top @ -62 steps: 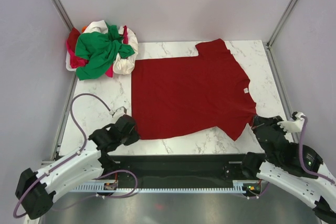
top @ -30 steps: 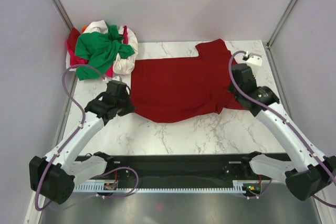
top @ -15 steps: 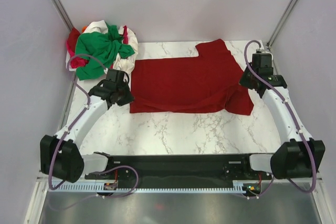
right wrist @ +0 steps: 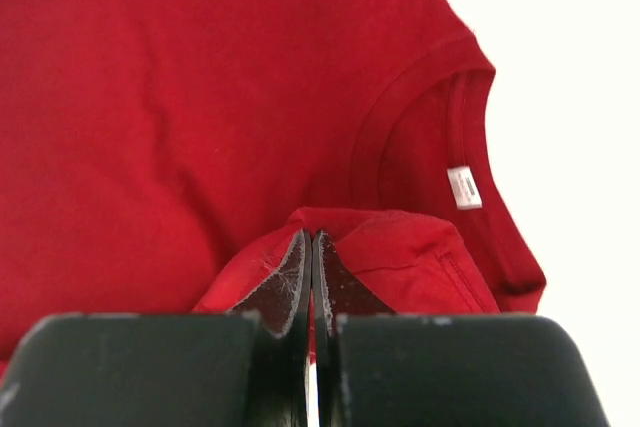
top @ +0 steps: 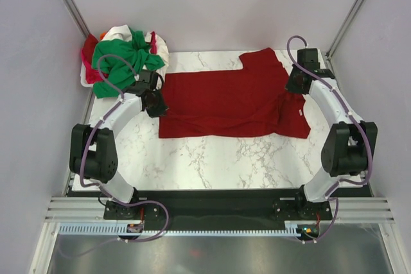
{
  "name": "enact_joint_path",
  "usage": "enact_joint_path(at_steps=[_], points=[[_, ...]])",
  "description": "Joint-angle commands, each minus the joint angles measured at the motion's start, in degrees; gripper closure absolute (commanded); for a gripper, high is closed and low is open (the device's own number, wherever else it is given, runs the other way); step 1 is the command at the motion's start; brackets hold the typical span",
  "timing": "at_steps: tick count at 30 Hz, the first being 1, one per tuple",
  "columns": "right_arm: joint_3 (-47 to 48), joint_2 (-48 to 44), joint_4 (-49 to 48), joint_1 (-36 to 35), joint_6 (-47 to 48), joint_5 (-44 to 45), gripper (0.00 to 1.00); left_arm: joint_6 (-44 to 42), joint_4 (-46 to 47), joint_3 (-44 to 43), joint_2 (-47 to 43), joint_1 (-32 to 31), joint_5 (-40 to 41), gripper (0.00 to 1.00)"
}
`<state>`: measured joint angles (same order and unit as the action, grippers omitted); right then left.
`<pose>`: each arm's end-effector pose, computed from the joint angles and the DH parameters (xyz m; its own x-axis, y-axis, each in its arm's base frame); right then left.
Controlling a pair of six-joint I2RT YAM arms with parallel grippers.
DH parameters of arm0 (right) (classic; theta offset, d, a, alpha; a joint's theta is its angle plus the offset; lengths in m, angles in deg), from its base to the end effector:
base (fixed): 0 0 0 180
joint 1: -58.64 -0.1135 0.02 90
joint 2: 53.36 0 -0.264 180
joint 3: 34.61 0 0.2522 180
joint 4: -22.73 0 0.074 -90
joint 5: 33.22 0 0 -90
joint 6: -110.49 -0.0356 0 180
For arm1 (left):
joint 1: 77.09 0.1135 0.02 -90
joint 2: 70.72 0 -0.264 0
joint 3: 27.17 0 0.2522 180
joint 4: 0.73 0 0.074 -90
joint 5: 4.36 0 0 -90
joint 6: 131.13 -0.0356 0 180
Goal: Fold and stack the t-shirts
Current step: Fold the tshirt
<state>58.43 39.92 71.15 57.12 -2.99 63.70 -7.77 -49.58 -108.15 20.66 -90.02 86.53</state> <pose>0.3595 0.0052 0.2939 -0.6672 0.3780 -0.6419 0.3479 0.9201 0.1802 0.3222 -0.0734 0.2377 -0.8184 -0.3763 -0.4344 -0.2802 0.9212 -0.2700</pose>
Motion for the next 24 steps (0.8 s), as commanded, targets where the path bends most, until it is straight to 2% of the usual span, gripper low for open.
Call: enact_joint_path(at_steps=[1,7,10,11,12,13,14,15,16,18,19,20,21,23,24], points=[[6.4,5.4,-0.9,0.5,0.7,2.5,1.00,-2.6,1.1,-4.1,4.7,1.6,-0.6,0.98],[17.6,16.8,1.4,0.6,1.4,2.1,1.00,-3.0,1.1,-7.5,10.6,3.8,-2.1,0.98],[21.0,21.1,2.3,0.6,1.6,3.4,0.94,-3.2,1.0,-9.8,14.2,4.3,-2.8,0.97],[21.6,22.7,2.6,0.6,1.5,4.5,0.88,-3.3,1.0,-10.4,16.0,4.3,-2.9,0.96],[22.3,23.4,2.6,0.6,1.8,5.6,0.84,-3.3,0.8,-11.4,16.6,4.4,-3.1,0.92],[24.0,24.1,2.7,0.6,2.0,6.1,0.69,-3.5,0.3,-12.0,17.3,4.7,-3.5,0.84],[25.0,25.3,2.8,0.7,2.5,6.4,0.62,-3.4,0.1,-12.5,17.5,4.8,-4.0,0.79],[27.7,25.8,3.0,0.8,3.2,6.6,0.52,-3.3,-0.1,-13.2,17.2,4.8,-3.6,0.62],[29.0,26.3,3.7,0.8,3.7,6.6,0.28,-3.1,-0.1,-13.4,16.6,4.8,-3.3,0.54],[30.7,25.3,5.2,0.8,4.2,7.1,0.18,-3.0,-0.6,-13.0,13.3,4.8,-2.5,0.41],[29.9,24.0,5.2,0.8,3.8,8.1,0.10,-2.8,-0.7,-12.4,11.7,4.7,-2.1,0.26],[28.5,20.1,4.7,0.7,3.4,8.5,0.08,-2.7,-0.8,-11.5,9.5,4.8,-1.8,0.20],[26.3,17.8,4.1,0.7,3.1,8.7,0.07,-2.5,-0.7,-9.0,7.4,4.7,-1.3,0.16],[16.6,9.4,0.7,0.8,1.4,10.3,0.02,-0.9,-0.6,-5.3,0.5,4.6,0.6,0.15],[8.9,6.6,-0.5,0.9,0.9,10.3,0.02,-0.4,-0.1,-1.3,-1.6,4.7,0.7,0.15]])
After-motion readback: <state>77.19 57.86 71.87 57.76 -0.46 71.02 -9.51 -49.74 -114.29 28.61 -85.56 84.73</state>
